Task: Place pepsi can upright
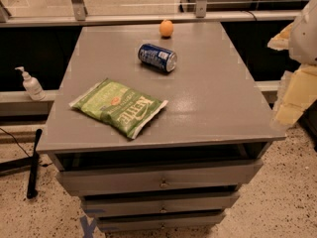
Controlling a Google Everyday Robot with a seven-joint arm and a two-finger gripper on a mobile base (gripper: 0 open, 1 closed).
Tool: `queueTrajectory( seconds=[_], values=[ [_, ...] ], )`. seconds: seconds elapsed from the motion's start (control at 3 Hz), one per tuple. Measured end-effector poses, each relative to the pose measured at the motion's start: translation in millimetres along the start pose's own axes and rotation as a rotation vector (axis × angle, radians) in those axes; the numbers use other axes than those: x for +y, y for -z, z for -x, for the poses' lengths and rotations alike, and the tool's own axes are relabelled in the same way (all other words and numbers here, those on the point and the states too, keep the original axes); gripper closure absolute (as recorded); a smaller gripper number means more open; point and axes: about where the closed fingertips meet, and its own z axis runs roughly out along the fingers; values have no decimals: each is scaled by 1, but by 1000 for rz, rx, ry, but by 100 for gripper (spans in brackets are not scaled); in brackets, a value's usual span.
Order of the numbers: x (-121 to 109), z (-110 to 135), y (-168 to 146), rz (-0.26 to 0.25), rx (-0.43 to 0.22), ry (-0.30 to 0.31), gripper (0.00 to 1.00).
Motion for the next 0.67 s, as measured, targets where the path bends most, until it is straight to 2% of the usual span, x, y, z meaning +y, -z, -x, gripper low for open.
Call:
queueTrajectory(
  seconds=[0.33,0.67],
  values=[
    [-2,3,0,-9,-9,1,0],
    [-30,36,-20,-18,-62,6,0]
  ],
)
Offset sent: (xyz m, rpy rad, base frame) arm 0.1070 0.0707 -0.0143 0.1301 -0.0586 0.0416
